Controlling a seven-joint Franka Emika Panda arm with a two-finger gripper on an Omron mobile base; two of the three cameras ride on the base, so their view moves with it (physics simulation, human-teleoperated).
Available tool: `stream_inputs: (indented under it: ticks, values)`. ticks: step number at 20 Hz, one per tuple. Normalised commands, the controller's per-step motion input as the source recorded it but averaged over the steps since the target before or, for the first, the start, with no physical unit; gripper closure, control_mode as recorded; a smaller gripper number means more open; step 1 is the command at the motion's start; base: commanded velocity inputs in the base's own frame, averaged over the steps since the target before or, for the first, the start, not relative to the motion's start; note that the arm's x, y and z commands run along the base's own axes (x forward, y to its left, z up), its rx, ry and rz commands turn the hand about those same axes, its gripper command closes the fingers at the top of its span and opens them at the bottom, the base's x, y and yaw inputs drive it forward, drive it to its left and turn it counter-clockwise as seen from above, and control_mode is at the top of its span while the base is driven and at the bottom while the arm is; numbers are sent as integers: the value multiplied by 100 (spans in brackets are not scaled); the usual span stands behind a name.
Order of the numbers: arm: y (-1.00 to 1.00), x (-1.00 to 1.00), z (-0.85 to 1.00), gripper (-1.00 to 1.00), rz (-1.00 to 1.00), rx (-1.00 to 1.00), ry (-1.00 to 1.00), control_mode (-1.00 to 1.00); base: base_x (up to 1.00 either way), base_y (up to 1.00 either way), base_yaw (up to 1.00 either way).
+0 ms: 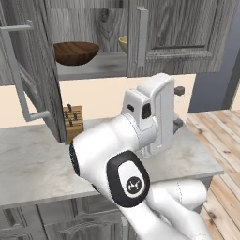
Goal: Open the cabinet. Pick the bowls from the counter and place them in the cabinet. Then close the cabinet.
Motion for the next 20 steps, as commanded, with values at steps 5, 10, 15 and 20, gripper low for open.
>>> stream_inputs:
  ticks: [5,10,15,20]
  values:
    - [55,-17,-23,-100,-11,0,0,-100,0,0,0]
    - [59,-10,-26,-100,-10,0,0,-100,0,0,0]
    - [68,0,-27,-100,-8,0,1,-100,0,0,0]
    - [73,0,-29,-100,-6,0,2,-100,0,0,0]
